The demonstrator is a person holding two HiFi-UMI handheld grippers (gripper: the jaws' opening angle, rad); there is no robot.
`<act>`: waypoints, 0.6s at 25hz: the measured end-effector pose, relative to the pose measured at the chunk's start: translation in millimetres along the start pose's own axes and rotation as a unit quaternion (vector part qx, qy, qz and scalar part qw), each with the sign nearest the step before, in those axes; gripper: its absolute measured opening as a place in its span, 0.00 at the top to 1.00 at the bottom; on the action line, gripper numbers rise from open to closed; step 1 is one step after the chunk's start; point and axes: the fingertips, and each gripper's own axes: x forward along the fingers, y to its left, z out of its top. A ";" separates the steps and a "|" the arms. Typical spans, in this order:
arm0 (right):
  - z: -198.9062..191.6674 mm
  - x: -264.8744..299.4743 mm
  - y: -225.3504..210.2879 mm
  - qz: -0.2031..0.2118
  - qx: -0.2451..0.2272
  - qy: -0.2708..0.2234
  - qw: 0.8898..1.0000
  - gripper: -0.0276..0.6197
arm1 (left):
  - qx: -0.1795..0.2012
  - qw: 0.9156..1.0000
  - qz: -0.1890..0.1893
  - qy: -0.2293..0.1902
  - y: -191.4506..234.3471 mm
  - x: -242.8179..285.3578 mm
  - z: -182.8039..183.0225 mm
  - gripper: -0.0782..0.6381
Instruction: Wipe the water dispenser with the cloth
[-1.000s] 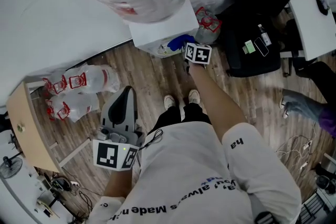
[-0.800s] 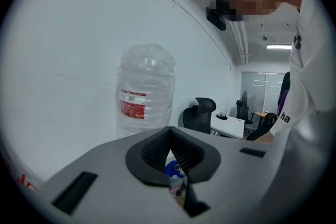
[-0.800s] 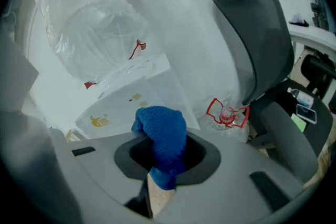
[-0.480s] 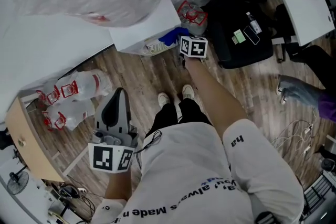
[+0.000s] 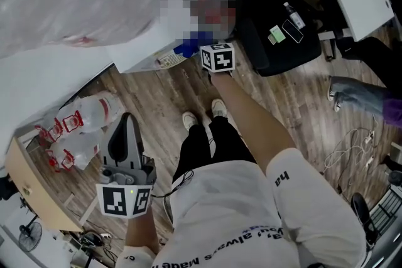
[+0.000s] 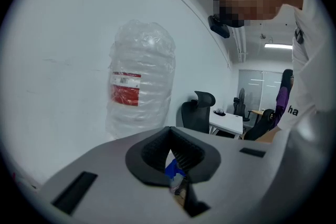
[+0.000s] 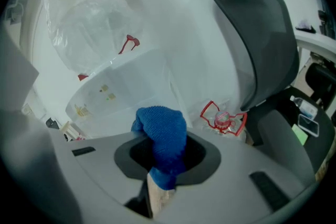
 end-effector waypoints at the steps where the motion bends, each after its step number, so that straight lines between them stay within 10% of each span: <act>1: -2.0 2.0 -1.3 -0.001 -0.003 0.000 1.000 0.83 | 0.002 1.000 0.002 0.000 3.0 1.6 -1.9 0.87; 15: -35.4 34.1 -24.1 -0.006 -0.044 0.006 0.999 0.83 | 0.014 1.000 0.017 -0.011 31.2 25.9 -38.5 0.87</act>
